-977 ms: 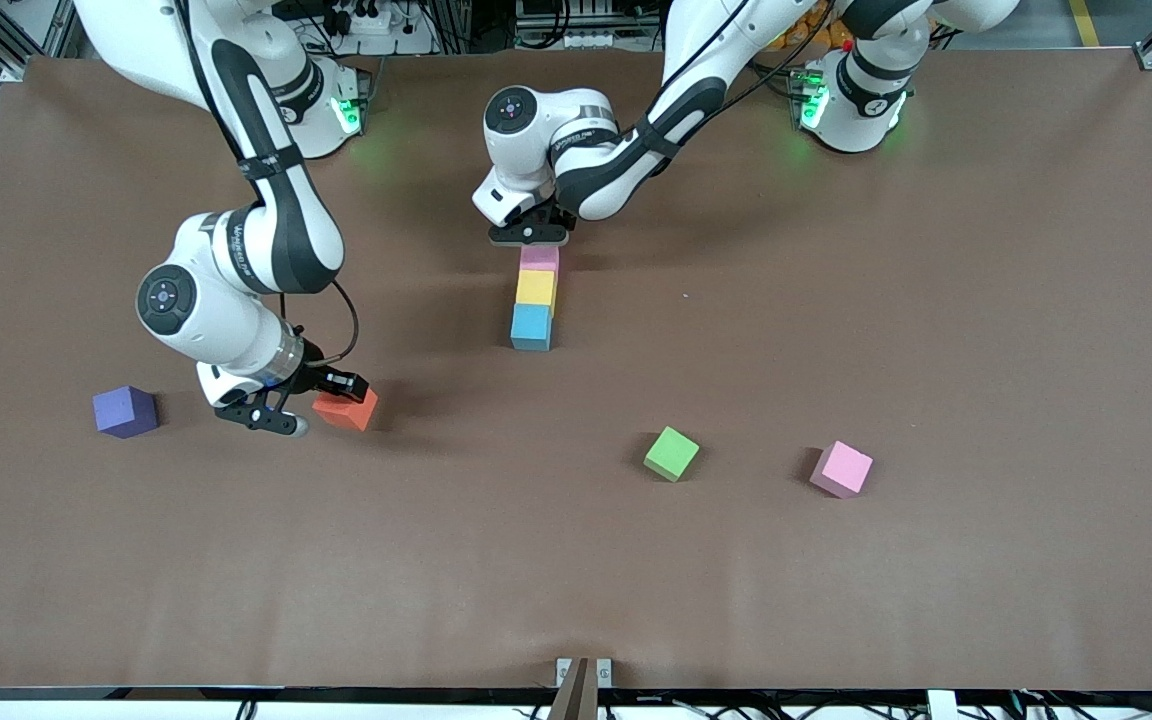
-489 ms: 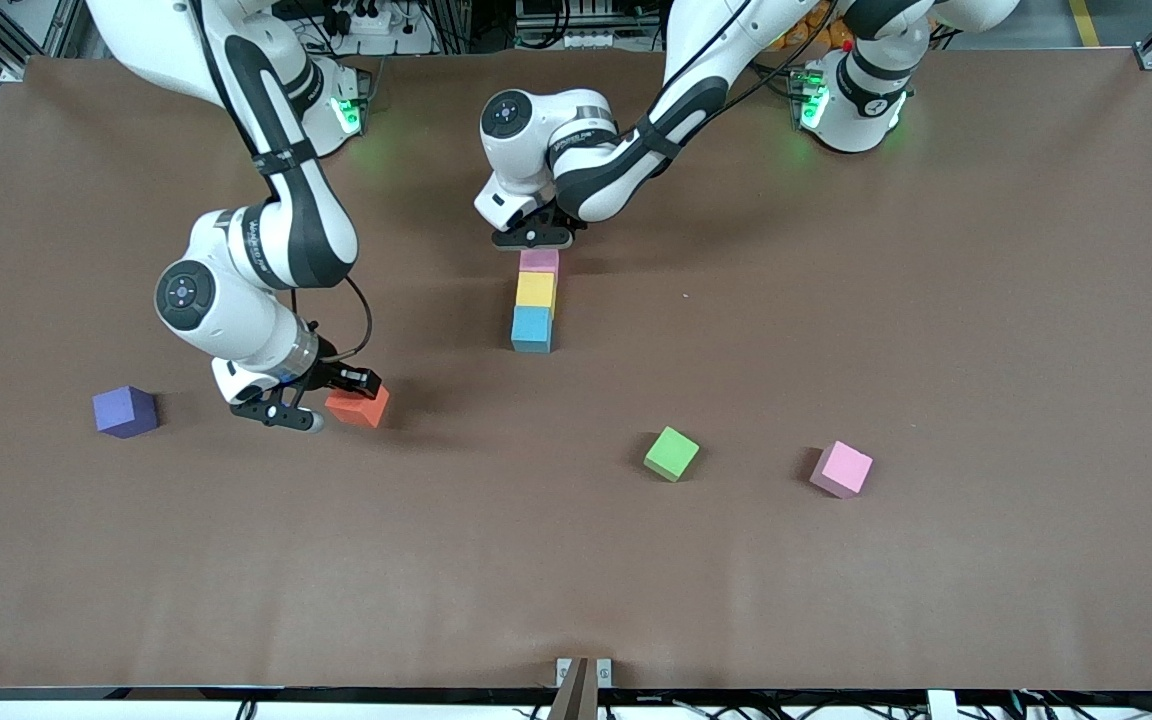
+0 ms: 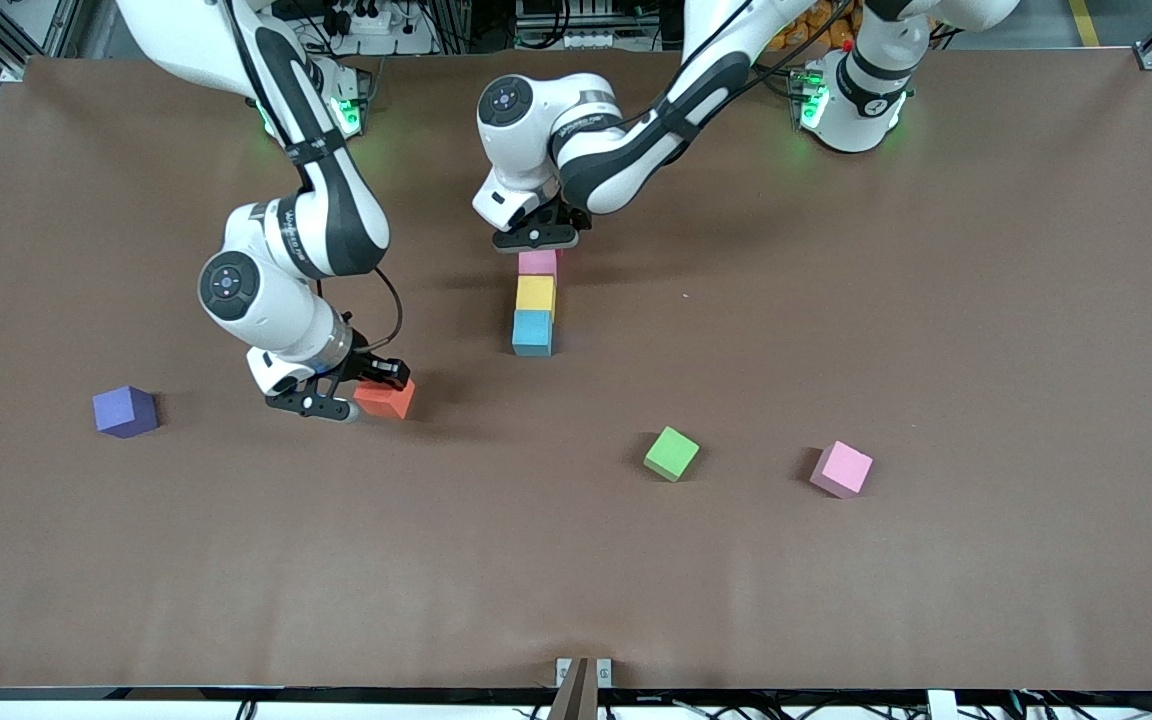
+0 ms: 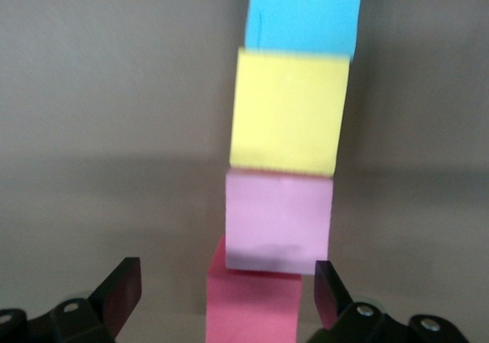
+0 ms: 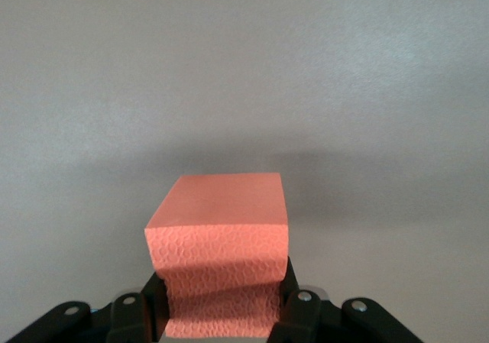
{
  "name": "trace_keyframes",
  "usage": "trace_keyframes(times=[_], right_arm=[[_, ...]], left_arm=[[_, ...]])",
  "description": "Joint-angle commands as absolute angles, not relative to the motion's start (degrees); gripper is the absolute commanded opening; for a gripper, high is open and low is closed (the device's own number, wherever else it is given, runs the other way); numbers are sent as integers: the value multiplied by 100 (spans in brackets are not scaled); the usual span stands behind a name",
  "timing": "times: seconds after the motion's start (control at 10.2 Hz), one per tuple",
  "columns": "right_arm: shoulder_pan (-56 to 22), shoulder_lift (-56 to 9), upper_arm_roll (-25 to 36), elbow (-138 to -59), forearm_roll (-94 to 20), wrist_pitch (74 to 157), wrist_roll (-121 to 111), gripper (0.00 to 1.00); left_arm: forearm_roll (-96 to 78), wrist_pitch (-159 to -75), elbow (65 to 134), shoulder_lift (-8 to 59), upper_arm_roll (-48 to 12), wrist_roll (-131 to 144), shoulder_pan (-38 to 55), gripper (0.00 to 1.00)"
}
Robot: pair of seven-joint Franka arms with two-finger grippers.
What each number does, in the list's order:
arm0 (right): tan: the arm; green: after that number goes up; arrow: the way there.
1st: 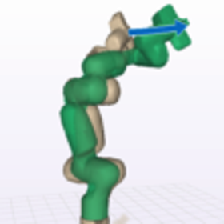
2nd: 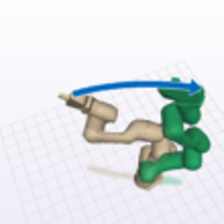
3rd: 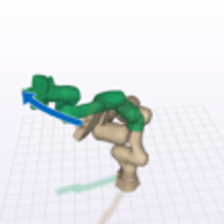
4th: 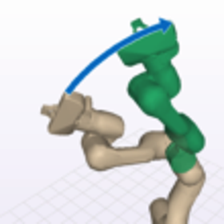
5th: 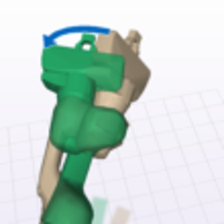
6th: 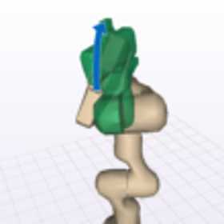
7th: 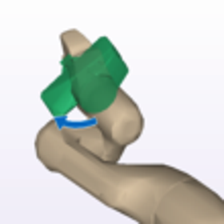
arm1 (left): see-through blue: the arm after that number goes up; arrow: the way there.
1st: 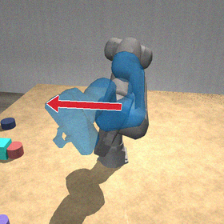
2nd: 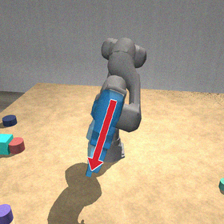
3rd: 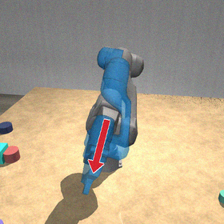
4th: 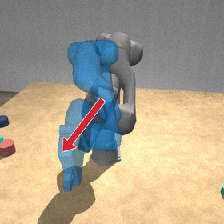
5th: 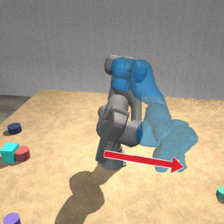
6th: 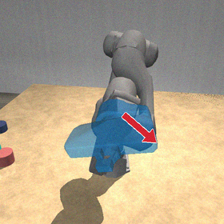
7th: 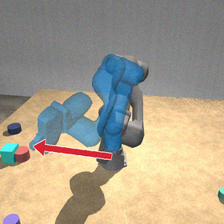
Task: Arrange blocks into number 1
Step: 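Release the magenta cube while the right gripper carries orange toward the row, then place the orange cube against cyan while the left gripper reaches the pink cube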
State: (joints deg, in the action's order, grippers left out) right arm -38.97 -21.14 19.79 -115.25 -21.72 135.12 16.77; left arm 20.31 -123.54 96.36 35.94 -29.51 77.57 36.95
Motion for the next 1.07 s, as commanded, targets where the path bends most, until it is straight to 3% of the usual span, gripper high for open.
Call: trace_keyframes(times=[0.0,0.98], right_arm=[[-4174,-2310,2048,-11427,-2267,13588,1723,49],[-5273,-3602,2048,-9837,-2320,13491,2494,53]], left_arm=[[1890,-12243,9651,3244,-2962,7699,3254,100],[2057,-12234,9379,2891,-2953,5796,381,100]])
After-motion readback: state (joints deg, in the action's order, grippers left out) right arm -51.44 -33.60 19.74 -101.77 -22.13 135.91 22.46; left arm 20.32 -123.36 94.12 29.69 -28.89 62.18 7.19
